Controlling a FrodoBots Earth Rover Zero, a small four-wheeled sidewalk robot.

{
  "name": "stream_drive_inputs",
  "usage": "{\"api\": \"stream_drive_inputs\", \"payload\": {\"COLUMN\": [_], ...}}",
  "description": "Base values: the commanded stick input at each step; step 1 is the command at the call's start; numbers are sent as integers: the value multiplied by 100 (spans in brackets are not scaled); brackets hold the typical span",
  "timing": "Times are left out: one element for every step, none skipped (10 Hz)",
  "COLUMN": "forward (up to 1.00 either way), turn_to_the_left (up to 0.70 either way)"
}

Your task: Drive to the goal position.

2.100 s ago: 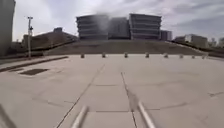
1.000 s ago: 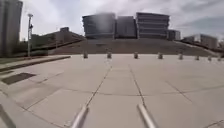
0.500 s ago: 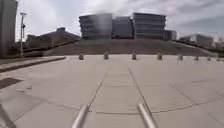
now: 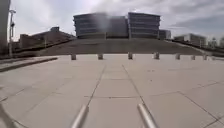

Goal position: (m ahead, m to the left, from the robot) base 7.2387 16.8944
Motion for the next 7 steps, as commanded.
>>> {"api": "stream_drive_inputs", "payload": {"forward": [100, 100, 100, 100, 100, 100, 100], "turn_to_the_left": [0, 0, 0, 0, 0, 0, 0]}}
